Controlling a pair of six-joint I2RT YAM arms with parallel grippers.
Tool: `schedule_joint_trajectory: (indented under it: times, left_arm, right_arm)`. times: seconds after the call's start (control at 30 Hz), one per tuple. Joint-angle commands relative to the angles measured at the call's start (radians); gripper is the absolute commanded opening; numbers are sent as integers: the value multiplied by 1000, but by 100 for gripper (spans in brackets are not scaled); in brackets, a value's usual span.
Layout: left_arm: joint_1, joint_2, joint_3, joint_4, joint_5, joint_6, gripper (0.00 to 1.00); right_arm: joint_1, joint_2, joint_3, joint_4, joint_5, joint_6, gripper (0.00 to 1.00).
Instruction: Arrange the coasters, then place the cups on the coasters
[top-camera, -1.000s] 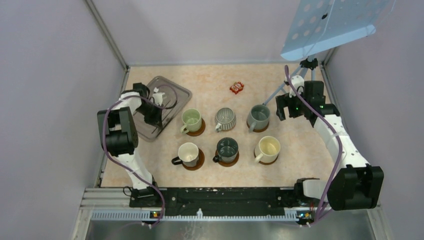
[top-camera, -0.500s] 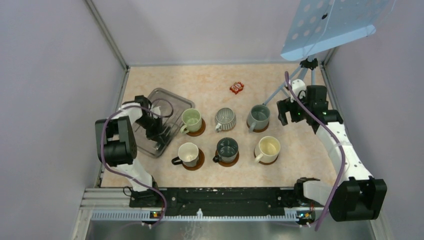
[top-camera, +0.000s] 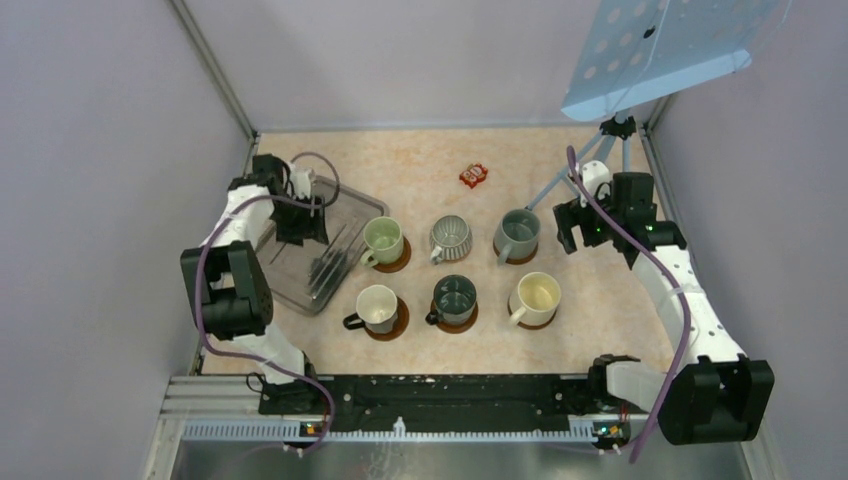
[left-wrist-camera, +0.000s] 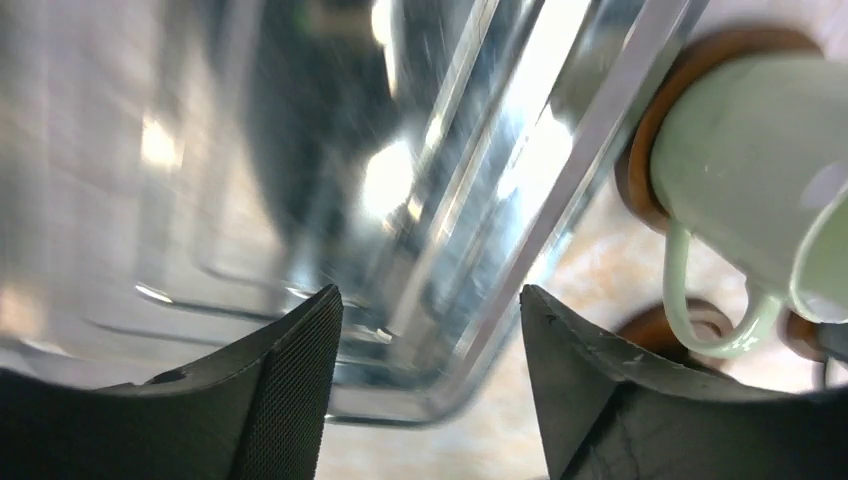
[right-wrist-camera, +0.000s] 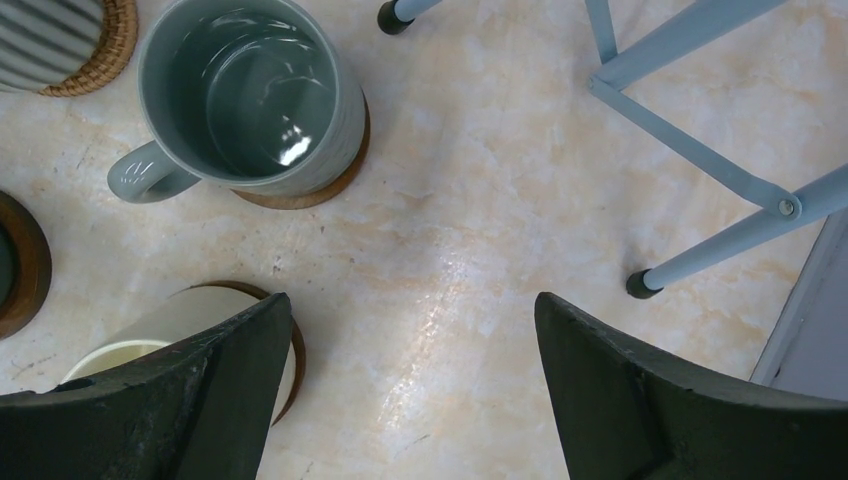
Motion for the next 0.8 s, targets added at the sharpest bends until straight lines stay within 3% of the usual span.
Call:
schedule_joint_trajectory:
  times: [0.0,0.1,0.33,0.57,0.77]
  left_arm:
    - [12,62,245,33,-54,354,77]
    - [31,230,417,-34,-115,488,76]
    - [110,459,673,-12,-111,591,68]
    - [145,598,775,-3,-146,604,59]
    - [194,634,762,-52,-19,554,46]
  right_arm:
    - [9,-12,3,21,-7,-15,90]
    - [9,12,16,25,-21,-7,90]
    - [9,29,28,18,-10,-3,90]
    - [9,38,30,16,-1,-1,90]
    - [9,59,39,21,0,0,90]
